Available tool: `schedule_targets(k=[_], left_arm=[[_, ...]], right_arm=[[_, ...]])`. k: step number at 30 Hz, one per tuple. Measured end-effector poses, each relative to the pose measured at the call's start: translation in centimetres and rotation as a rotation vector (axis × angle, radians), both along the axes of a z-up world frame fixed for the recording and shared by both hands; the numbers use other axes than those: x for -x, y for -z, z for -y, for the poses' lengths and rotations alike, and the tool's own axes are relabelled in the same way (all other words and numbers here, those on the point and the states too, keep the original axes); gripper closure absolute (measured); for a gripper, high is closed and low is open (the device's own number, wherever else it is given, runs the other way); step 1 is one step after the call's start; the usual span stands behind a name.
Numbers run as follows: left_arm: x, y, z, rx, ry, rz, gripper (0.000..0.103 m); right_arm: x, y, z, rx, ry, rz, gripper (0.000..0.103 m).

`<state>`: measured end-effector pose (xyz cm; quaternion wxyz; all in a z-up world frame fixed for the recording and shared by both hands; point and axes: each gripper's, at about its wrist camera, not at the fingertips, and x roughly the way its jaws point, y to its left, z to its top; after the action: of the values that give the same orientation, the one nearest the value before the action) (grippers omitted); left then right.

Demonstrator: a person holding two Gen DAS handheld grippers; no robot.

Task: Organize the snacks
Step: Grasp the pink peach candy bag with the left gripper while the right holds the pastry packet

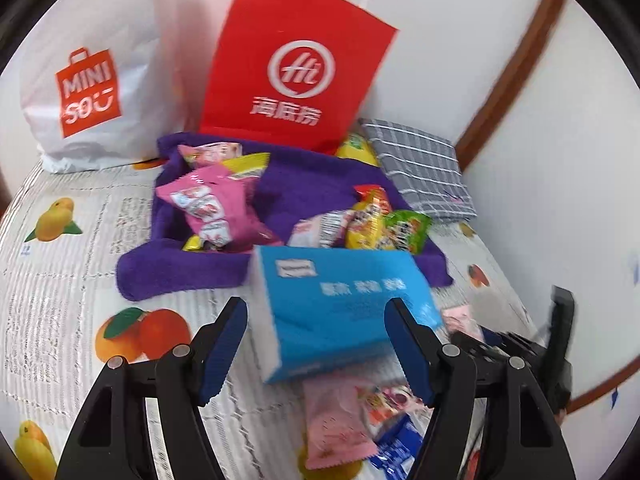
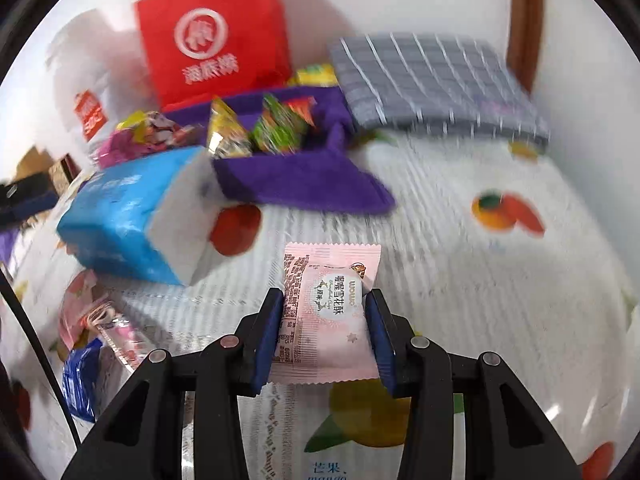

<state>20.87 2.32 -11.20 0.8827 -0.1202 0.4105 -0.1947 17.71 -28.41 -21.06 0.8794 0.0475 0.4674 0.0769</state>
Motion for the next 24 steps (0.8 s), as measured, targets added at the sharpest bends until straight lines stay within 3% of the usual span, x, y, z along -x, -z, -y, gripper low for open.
schedule_targets(k=[4,8,13,17,18,20,24], left_arm=[[2.1,1.2,0.8,-0.008,0.033,-0.023,0.034],[3.6,3.3,1.9,-0.08,0.037,-0.071,0.035],[3.7,5.2,3.7,-0.189,0.036,-0.093,0.036],[3.9,6.0,4.6,-0.271,0.018,-0.067,0.045],[4.1,6.1,4.7,-0.282,0.019,-0.056,0.046],[4.4,6.1,4.9,-0.304,0.008,-0.037,0.057],[4.4,6.2,4.3,-0.264,0.008,-0.04,0.057]], right_arm=[[0.0,0.0,-0.3,0.016,0.003,-0.005,0.06],[0.1,0.2,-1.4,0.098,-0.005,-0.005,0.06],[0.2,0.0,-1.0,0.084,-0.003,-0.005,0.06],[0.2,0.0,-0.9,0.084,-0.002,-0.004,0.06],[0.2,0.0,-0.8,0.077,-0.002,-0.004,0.06],[0.1,0.0,-0.6,0.056,0.0,-0.005,0.06],[0.1,0.1,-0.6,0.045,0.001,-0.003,0.06]])
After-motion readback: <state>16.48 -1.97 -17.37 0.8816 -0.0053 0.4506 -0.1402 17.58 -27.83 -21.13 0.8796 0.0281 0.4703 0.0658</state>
